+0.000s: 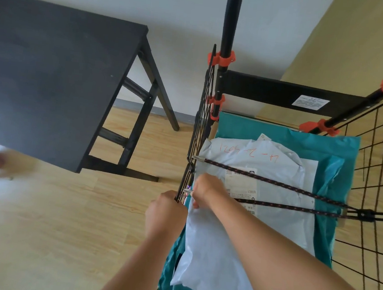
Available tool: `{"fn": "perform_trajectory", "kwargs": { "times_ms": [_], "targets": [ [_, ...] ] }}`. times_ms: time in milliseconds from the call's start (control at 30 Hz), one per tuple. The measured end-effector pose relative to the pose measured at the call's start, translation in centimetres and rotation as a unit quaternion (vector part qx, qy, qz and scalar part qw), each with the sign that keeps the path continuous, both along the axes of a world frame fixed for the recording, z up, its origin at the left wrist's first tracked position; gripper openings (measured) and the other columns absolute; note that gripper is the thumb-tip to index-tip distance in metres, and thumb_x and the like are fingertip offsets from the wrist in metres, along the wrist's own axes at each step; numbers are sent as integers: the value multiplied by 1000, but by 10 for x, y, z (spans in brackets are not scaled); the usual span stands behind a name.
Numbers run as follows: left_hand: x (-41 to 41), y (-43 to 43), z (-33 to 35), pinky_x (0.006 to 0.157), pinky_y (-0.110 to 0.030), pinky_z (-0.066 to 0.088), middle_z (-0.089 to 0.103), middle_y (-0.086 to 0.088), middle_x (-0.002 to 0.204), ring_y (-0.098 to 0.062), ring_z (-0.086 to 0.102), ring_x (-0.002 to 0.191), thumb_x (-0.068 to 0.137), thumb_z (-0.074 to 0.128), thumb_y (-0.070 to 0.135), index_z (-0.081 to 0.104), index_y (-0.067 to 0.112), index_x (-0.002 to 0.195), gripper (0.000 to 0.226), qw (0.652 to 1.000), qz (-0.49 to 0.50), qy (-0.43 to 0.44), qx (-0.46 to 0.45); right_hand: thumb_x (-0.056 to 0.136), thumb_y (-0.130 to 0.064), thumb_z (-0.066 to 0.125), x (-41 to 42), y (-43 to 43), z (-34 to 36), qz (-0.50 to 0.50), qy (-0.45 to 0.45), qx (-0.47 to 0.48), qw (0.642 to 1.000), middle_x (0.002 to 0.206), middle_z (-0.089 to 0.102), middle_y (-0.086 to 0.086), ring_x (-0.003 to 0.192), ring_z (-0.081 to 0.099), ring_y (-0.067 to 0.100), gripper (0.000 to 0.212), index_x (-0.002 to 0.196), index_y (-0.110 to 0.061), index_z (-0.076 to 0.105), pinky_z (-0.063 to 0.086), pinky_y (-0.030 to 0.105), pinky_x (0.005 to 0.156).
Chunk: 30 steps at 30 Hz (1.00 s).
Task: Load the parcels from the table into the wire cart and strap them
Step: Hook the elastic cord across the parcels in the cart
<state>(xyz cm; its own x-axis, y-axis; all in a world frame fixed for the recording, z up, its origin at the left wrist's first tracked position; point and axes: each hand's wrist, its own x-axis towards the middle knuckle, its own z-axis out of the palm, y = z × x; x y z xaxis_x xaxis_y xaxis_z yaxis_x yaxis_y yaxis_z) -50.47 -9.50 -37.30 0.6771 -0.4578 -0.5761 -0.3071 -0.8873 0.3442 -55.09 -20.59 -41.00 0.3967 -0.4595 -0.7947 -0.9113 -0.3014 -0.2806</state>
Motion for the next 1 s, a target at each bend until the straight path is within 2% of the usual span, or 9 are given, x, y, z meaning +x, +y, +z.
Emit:
{"fn": "perform_trajectory", "kwargs": {
  "times_ms": [100, 233, 333, 467, 600, 733, 800, 900, 1000],
  "targets": [
    [-1, 0, -1, 60, -32, 51, 65, -6, 72, -26, 62, 70, 82, 50, 4, 67, 16, 96, 25, 1000, -9, 1, 1, 81, -8, 70, -7, 2, 2, -9, -2, -3, 1000, 80, 60, 6, 80, 60, 24, 11, 89, -10, 64, 40, 26, 62],
    [-3, -2, 3, 62, -32, 53, 60, 0, 67, -26, 62, 71, 80, 49, 2, 64, 19, 90, 25, 1000, -4, 14, -3, 88, -3, 56, -13, 9, 9, -20, -14, -34, 999, 72, 51, 1, 83, 57, 24, 17, 78, -16, 54, 40, 28, 65],
    [-8, -4, 7, 69, -36, 58, 58, 2, 67, -24, 63, 72, 79, 46, 1, 50, 28, 71, 29, 999, 2, 33, -10, 95, -8, 47, -18, 12, 16, -4, -17, -61, 998, 100, 64, 4, 94, 59, 23, 18, 105, -15, 61, 38, 27, 69],
    [-10, -4, 10, 73, -35, 57, 53, 5, 67, -26, 62, 76, 79, 45, 2, 38, 30, 64, 32, 999, 11, 38, -9, 93, -8, 49, -27, 10, 27, 12, -9, -88, 996, 115, 64, 7, 105, 60, 26, 28, 116, -17, 63, 46, 29, 81],
    [-11, -3, 12, 73, -34, 56, 51, 4, 68, -22, 59, 72, 82, 43, 3, 37, 27, 66, 29, 999, 10, 34, -3, 94, -10, 49, -45, 15, 38, 28, -42, -132, 990, 108, 66, 6, 100, 61, 25, 26, 114, -17, 63, 41, 29, 74],
    [-9, -3, 14, 78, -38, 58, 56, 2, 76, -23, 63, 80, 84, 42, 5, 46, 21, 81, 16, 999, -7, 47, 19, 93, -7, 47, -74, 15, 51, 1, -102, -153, 983, 97, 65, 4, 93, 59, 24, 29, 104, -19, 70, 42, 28, 73],
    [-7, -4, 15, 79, -38, 58, 61, -1, 83, -23, 65, 82, 85, 41, 6, 57, 17, 98, 23, 998, -21, 54, 40, 94, -10, 46, -89, 7, 59, -46, -125, -140, 981, 92, 65, 2, 90, 59, 23, 26, 92, -18, 70, 45, 29, 73],
    [-3, -10, 17, 84, -35, 55, 64, -5, 94, -25, 64, 88, 90, 42, 9, 60, 10, 114, 30, 995, -46, 68, 62, 93, -13, 44, -111, 1, 71, -73, -98, -121, 985, 83, 64, -1, 84, 59, 21, 26, 75, -22, 59, 44, 30, 68],
    [-1, -22, 29, 88, -32, 53, 64, -12, 109, -29, 63, 103, 94, 47, 16, 58, 5, 119, 29, 991, -70, 68, 91, 94, -15, 42, -134, -1, 81, -96, -60, -106, 988, 85, 64, 0, 85, 60, 22, 26, 76, -22, 59, 47, 29, 69]
  ]
}}
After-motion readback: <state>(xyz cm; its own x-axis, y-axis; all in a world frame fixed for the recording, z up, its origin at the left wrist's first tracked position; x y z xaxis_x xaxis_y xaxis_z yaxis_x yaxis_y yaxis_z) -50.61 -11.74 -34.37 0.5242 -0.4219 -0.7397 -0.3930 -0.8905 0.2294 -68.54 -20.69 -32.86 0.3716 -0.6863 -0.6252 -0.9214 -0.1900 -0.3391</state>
